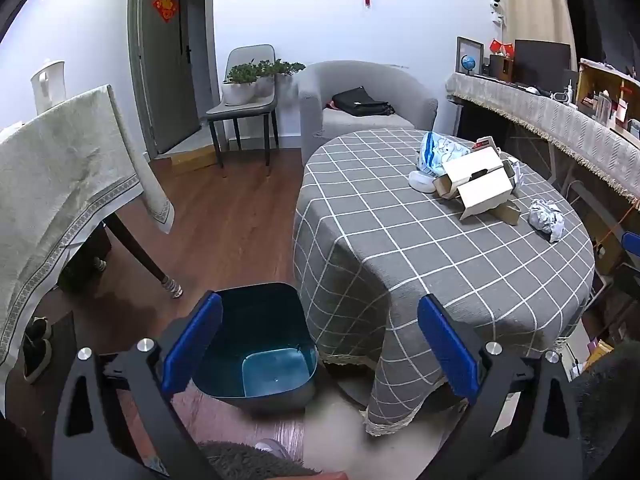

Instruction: Collect trash

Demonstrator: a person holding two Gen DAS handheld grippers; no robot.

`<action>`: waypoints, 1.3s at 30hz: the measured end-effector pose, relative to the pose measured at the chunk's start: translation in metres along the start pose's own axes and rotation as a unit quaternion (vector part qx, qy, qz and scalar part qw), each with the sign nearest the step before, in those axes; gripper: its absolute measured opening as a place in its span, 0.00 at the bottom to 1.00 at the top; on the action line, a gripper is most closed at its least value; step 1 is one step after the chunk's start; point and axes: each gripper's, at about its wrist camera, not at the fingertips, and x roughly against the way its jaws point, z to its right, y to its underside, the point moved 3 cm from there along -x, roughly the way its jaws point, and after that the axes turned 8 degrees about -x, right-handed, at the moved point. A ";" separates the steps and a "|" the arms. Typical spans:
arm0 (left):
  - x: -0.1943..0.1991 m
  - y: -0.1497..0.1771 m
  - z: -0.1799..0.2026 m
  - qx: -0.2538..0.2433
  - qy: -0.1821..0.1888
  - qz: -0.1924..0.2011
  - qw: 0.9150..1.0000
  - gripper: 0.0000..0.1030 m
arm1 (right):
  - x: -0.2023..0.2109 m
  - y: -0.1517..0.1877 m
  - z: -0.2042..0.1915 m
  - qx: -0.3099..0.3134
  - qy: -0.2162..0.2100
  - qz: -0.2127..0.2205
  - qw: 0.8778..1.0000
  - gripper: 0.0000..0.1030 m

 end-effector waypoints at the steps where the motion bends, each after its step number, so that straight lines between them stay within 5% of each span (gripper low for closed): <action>1: 0.000 0.000 0.000 0.001 0.002 0.000 1.000 0.97 | 0.000 0.000 0.001 0.000 -0.001 0.001 1.000 0.97; 39: -0.001 0.003 -0.005 0.006 0.003 -0.001 1.000 0.97 | -0.003 0.002 0.006 -0.013 -0.004 -0.001 1.000 0.97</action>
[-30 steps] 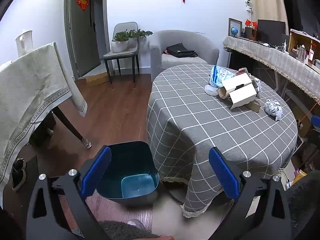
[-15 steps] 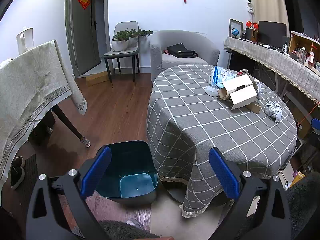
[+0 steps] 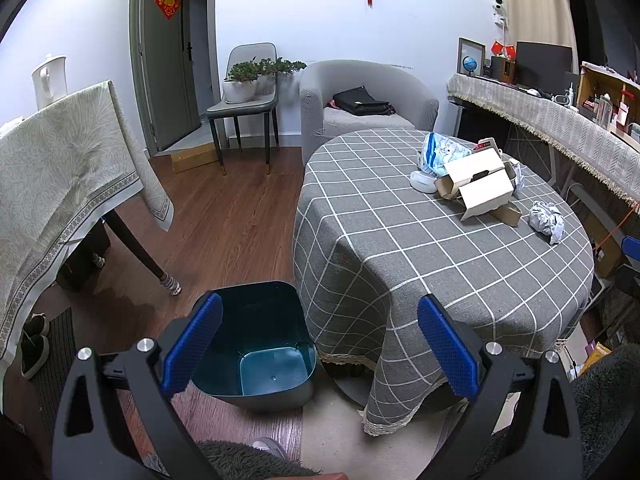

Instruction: Collect trash

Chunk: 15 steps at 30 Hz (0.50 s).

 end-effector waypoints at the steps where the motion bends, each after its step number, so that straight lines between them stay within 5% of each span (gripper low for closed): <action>1: 0.000 0.000 0.001 0.000 0.000 0.000 1.000 0.97 | 0.000 0.000 0.000 0.000 0.000 0.000 1.000 0.97; 15: 0.000 -0.001 0.004 0.000 0.000 0.000 1.000 0.97 | 0.000 0.002 0.000 0.001 0.000 0.001 1.000 0.97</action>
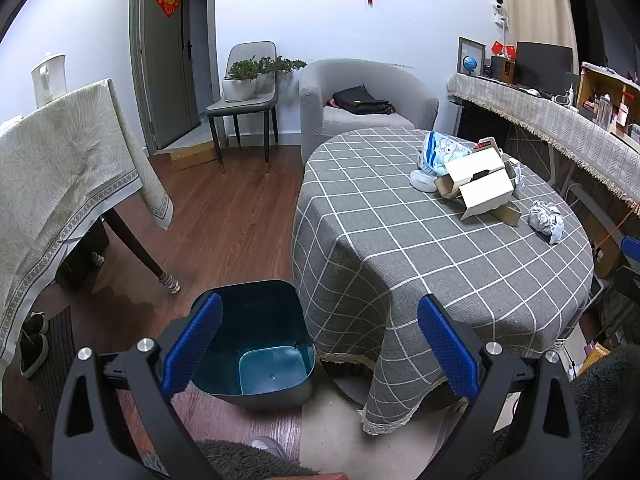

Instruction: Collect trash

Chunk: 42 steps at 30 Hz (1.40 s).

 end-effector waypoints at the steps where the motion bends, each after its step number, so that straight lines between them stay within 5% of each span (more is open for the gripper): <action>1: 0.000 0.000 0.000 0.000 0.000 0.000 1.000 0.97 | 0.000 0.000 0.000 0.000 0.000 0.000 1.000 0.97; 42: -0.007 0.005 -0.022 0.060 0.020 -0.021 0.998 0.97 | 0.012 0.001 0.014 -0.046 -0.001 0.014 0.999 0.97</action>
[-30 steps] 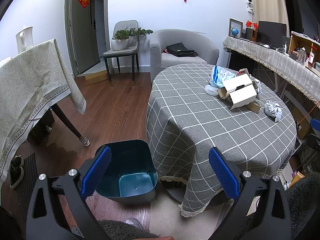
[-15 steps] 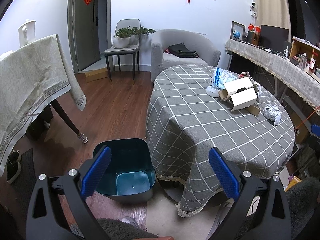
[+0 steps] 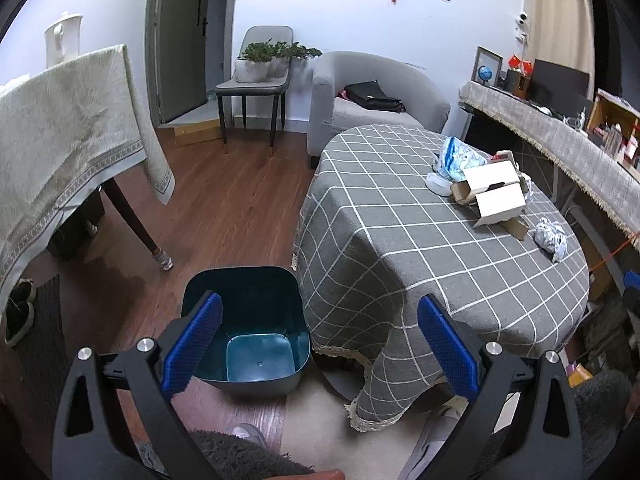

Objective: Collect trash
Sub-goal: 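Grasp the white cardboard box with the left gripper while the right gripper approaches the crumpled foil ball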

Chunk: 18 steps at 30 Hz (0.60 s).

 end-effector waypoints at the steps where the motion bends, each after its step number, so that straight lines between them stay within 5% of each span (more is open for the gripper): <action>1: -0.001 0.000 0.000 0.003 0.008 -0.001 1.000 0.97 | 0.000 0.000 -0.002 0.004 0.000 -0.001 1.000 0.97; 10: -0.004 -0.003 0.014 0.022 0.024 -0.010 0.999 0.96 | -0.010 -0.008 -0.014 0.033 0.000 -0.016 0.999 0.97; 18: -0.014 -0.039 0.061 0.010 0.080 -0.002 0.997 0.96 | -0.022 -0.024 -0.017 0.078 0.009 -0.017 0.997 0.97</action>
